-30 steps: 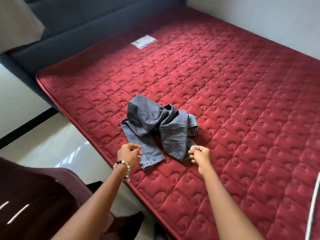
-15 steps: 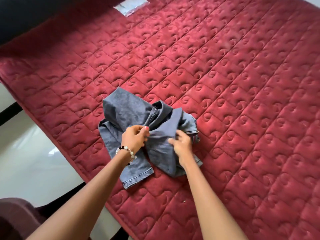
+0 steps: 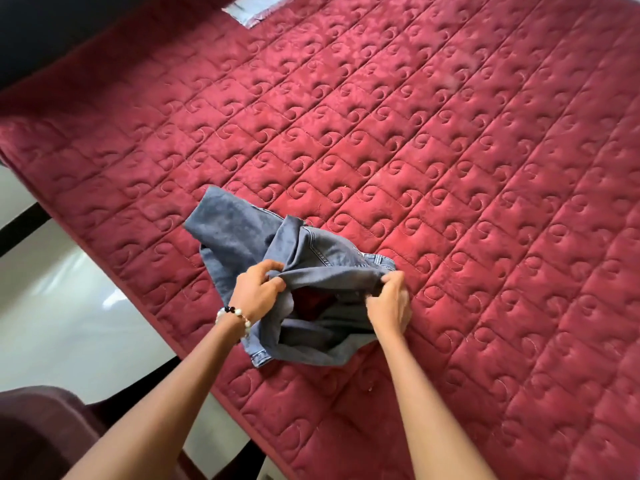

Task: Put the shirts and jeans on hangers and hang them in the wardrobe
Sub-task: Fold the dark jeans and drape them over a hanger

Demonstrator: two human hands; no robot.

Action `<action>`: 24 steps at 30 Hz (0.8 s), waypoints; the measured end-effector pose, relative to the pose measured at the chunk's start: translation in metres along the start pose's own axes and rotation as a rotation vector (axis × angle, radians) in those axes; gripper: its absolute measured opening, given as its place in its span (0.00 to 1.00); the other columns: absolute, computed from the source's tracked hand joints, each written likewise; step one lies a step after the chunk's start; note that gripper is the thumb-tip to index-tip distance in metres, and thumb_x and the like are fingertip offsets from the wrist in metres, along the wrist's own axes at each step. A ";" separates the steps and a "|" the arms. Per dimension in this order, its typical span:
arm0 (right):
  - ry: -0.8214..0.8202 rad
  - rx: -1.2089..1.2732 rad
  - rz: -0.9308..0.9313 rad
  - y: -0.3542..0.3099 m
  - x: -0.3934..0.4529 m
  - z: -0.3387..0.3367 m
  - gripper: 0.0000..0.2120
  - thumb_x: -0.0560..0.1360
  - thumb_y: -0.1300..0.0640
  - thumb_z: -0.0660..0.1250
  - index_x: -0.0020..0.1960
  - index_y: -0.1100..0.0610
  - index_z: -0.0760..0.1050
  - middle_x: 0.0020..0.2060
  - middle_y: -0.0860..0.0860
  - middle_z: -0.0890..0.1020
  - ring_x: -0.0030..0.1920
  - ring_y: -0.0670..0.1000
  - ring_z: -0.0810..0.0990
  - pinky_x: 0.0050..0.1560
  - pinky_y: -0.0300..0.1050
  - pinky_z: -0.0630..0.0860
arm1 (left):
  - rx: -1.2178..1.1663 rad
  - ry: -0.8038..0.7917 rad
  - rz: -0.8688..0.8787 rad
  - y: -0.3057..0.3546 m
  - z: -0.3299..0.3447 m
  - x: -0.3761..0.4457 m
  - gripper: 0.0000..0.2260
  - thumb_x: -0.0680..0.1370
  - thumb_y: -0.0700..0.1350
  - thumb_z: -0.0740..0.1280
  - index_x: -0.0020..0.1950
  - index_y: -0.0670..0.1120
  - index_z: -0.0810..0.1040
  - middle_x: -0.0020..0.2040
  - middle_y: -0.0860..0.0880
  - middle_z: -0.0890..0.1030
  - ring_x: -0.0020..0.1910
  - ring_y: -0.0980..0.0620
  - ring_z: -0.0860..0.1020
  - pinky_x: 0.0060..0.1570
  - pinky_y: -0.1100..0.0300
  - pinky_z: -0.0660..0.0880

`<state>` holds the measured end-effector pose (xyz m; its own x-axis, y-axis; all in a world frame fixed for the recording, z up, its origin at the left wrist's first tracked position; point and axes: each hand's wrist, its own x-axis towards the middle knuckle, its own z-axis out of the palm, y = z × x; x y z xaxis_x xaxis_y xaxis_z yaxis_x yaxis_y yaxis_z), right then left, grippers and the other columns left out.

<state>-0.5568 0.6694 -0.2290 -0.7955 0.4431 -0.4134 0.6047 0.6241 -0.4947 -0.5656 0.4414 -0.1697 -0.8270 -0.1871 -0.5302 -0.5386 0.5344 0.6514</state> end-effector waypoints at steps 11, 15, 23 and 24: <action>-0.034 0.475 -0.235 -0.009 -0.029 -0.005 0.30 0.57 0.72 0.53 0.38 0.41 0.82 0.42 0.48 0.85 0.43 0.50 0.81 0.43 0.39 0.73 | 0.727 -0.205 -0.105 -0.034 -0.026 -0.060 0.14 0.76 0.51 0.64 0.59 0.47 0.77 0.55 0.42 0.80 0.55 0.42 0.79 0.50 0.56 0.73; -0.058 0.468 -0.673 -0.061 -0.068 -0.043 0.25 0.56 0.71 0.57 0.38 0.47 0.83 0.36 0.42 0.76 0.38 0.40 0.76 0.40 0.30 0.70 | -0.095 0.071 0.221 0.036 -0.036 -0.073 0.11 0.75 0.56 0.68 0.49 0.49 0.82 0.38 0.52 0.82 0.35 0.59 0.77 0.41 0.62 0.73; -0.264 0.379 -1.379 -0.118 -0.161 -0.094 0.13 0.61 0.66 0.58 0.27 0.58 0.80 0.43 0.56 0.84 0.56 0.52 0.75 0.59 0.35 0.69 | 0.069 0.146 0.111 0.130 -0.097 -0.120 0.21 0.65 0.62 0.72 0.40 0.45 0.76 0.38 0.48 0.78 0.39 0.47 0.77 0.39 0.58 0.73; -0.337 0.380 -1.351 -0.118 -0.170 -0.097 0.14 0.60 0.68 0.57 0.28 0.60 0.80 0.46 0.58 0.84 0.56 0.50 0.76 0.59 0.33 0.69 | 0.115 0.226 0.088 0.128 -0.101 -0.125 0.14 0.68 0.53 0.72 0.42 0.44 0.76 0.42 0.46 0.79 0.44 0.45 0.78 0.41 0.57 0.74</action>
<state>-0.4970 0.5825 -0.0259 -0.7426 -0.5406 0.3954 -0.5725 0.2061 -0.7936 -0.5472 0.4500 0.0348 -0.8918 -0.3080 -0.3315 -0.4519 0.6442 0.6171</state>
